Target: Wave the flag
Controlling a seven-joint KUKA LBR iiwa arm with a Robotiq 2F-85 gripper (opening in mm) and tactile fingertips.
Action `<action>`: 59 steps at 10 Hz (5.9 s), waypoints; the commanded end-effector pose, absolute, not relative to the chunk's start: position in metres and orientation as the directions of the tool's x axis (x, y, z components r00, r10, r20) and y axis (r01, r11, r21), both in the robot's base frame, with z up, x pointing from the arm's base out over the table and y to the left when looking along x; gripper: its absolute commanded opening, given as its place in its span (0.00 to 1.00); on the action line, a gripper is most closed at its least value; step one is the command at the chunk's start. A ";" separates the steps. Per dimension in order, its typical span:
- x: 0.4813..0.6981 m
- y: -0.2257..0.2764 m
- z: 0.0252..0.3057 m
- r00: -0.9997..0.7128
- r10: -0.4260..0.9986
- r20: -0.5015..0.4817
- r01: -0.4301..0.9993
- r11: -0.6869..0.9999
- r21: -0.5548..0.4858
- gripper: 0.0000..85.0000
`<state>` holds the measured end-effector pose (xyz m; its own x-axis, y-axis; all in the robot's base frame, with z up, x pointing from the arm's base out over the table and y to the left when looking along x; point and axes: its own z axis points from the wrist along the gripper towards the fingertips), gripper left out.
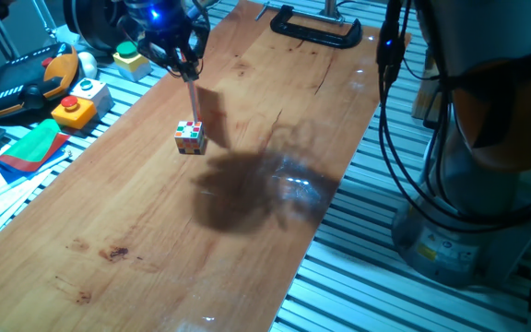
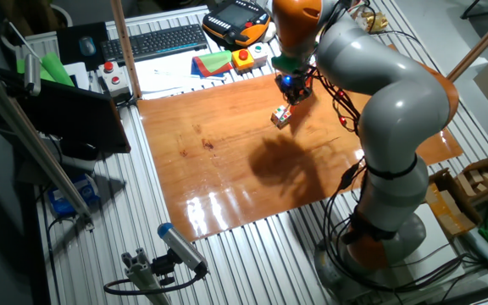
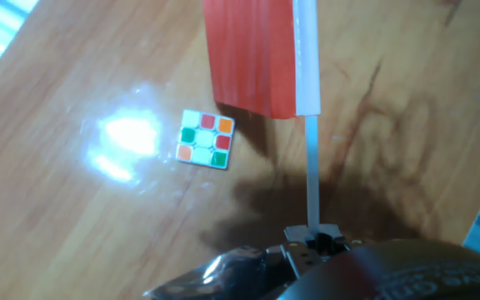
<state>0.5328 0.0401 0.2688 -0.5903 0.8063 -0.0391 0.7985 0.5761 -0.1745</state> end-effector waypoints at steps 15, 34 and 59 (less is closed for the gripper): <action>0.533 0.041 0.268 -0.952 0.301 -0.047 0.305 0.946 -0.109 0.01; 0.536 0.038 0.263 -0.711 0.697 -0.090 0.700 0.715 0.009 0.01; 0.537 0.026 0.261 0.274 0.961 -0.048 0.962 -0.272 0.040 0.01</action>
<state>0.5370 0.0257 0.2614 -0.1009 0.9937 -0.0492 0.9939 0.1029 0.0398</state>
